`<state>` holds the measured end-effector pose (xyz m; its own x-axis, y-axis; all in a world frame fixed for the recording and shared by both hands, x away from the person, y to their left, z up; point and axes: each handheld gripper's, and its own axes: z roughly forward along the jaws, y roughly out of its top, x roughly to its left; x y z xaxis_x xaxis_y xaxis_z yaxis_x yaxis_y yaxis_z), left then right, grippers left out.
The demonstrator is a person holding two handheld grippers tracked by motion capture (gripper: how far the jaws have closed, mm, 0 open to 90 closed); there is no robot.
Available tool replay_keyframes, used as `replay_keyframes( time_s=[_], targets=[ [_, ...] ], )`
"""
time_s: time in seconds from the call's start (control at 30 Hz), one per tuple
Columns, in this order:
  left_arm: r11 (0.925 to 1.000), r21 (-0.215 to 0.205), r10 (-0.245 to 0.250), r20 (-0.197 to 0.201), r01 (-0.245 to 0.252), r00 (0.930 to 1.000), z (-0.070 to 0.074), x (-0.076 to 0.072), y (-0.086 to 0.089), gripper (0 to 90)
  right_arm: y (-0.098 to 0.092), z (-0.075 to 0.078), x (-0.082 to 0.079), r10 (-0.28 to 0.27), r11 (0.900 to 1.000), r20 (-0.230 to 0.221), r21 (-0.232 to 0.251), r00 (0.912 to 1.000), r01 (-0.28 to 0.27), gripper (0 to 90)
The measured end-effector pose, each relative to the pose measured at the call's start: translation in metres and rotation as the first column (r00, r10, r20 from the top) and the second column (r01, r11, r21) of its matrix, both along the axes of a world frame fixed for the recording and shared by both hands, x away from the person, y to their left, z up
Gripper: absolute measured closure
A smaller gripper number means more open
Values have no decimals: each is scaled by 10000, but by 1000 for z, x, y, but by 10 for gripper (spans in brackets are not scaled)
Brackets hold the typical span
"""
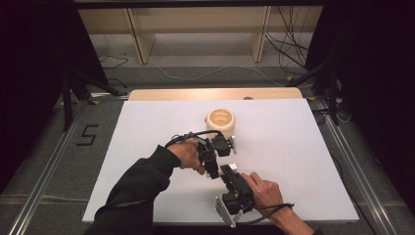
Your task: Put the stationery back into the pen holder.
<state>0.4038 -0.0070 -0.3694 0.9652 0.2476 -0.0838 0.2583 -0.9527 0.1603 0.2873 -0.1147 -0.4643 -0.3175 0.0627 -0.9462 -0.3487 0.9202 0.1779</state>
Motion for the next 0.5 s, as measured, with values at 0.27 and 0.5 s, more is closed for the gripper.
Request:
replay_keyframes(
  time_s=[0.27, 0.5],
  targets=[
    [10000, -58, -71, -9, 71, 10000, 1, 0, 1, 664, 1, -1, -1, 120, 9993, 160, -344, 9998, -115, 702],
    [9994, -228, -266, 367, 275, 9990, 9, -2, 2, 482, -1, -1, -1, 214, 9992, 278, -350, 9994, -204, 708]
  ],
)
